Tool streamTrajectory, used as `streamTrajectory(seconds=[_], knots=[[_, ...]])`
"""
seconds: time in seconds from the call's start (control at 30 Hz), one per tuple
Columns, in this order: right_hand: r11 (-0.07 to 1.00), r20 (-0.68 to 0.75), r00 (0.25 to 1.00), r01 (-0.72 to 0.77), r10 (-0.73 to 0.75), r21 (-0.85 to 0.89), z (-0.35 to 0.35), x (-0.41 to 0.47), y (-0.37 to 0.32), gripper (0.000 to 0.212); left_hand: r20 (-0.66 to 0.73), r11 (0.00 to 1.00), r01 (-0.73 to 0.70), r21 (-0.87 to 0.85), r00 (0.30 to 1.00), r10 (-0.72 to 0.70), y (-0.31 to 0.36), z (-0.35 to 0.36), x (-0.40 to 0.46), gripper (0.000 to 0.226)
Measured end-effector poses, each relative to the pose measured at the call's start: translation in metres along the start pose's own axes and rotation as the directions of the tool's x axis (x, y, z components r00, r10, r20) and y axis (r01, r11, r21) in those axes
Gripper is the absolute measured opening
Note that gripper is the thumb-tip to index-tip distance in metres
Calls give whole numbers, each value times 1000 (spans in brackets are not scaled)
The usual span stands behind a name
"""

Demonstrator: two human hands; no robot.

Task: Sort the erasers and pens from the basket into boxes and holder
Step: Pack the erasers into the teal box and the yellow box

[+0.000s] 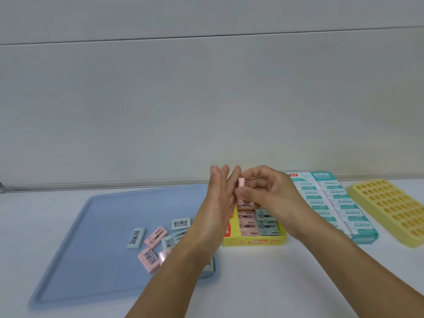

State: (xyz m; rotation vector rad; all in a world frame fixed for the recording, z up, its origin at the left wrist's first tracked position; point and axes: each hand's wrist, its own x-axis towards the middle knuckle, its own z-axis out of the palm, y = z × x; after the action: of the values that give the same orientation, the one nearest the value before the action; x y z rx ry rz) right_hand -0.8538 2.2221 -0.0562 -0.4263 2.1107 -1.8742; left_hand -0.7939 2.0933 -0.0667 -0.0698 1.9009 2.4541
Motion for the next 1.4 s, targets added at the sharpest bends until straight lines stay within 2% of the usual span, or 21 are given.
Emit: streamTrajectory(seconds=[0.07,0.13,0.17,0.23,0.3,0.37,0.43,0.53,0.63,0.73,0.87,0.97,1.03,1.07,1.13,1.23,1.3,1.33,1.4], knots=[[997,-8,999,40,-40,-71,-4,0,8,31,-14,991,5,137,1000,-4,-1,-3,4,78],[932,3,990,137,-144,-337,-11,1,14,30,-120,950,42,308,993,-5,-3,-9,4,67],[858,49,983,180,-179,-481,-14,2,17,28,-124,891,36,452,992,22,-7,-13,-1,69],[715,166,972,235,-167,-658,-17,2,20,25,10,655,-45,755,998,57,-20,-22,-14,82],[598,250,961,271,-121,-755,-17,1,21,24,82,471,-82,879,996,19,-26,-31,-20,91],[518,289,952,300,-105,-801,-16,1,20,26,100,404,-97,910,995,13,-25,-34,-16,96],[473,290,951,303,-103,-827,-15,2,17,24,105,380,-102,919,994,13,-18,-34,-12,99],[429,298,952,299,-70,-853,-12,5,14,19,105,408,-95,908,994,-2,-16,-35,-15,99],[441,308,948,312,-82,-842,-11,8,17,15,90,463,-71,883,996,-19,-13,-33,-15,100],[520,301,948,311,-106,-796,-16,9,20,10,85,498,-63,865,996,-23,-14,-34,-15,101],[472,332,938,340,-104,-814,-18,9,22,9,74,513,-65,856,997,3,-17,-32,-15,101],[426,300,946,324,-125,-845,-17,9,22,6,55,523,-56,851,998,18,-14,-33,-18,92],[473,274,948,318,-161,-821,-16,8,18,6,-26,568,-55,821,991,133,-9,-46,-26,74],[519,259,946,323,-194,-791,-14,7,14,6,-78,560,-56,827,974,211,-5,-57,-31,62],[569,272,922,384,-274,-727,-2,6,7,8,-166,489,4,872,943,288,6,-84,-47,39],[490,429,854,520,-294,-700,33,13,-3,13,-259,312,185,932,941,216,19,-120,-68,29],[403,537,816,574,-213,-713,61,23,-6,18,-278,170,257,951,954,111,22,-127,-71,29],[360,572,805,587,-159,-725,75,28,-5,19,-277,135,266,954,959,63,22,-127,-69,29],[296,604,796,588,-42,-753,97,38,-2,21,-272,135,269,954,962,6,22,-124,-63,30]])
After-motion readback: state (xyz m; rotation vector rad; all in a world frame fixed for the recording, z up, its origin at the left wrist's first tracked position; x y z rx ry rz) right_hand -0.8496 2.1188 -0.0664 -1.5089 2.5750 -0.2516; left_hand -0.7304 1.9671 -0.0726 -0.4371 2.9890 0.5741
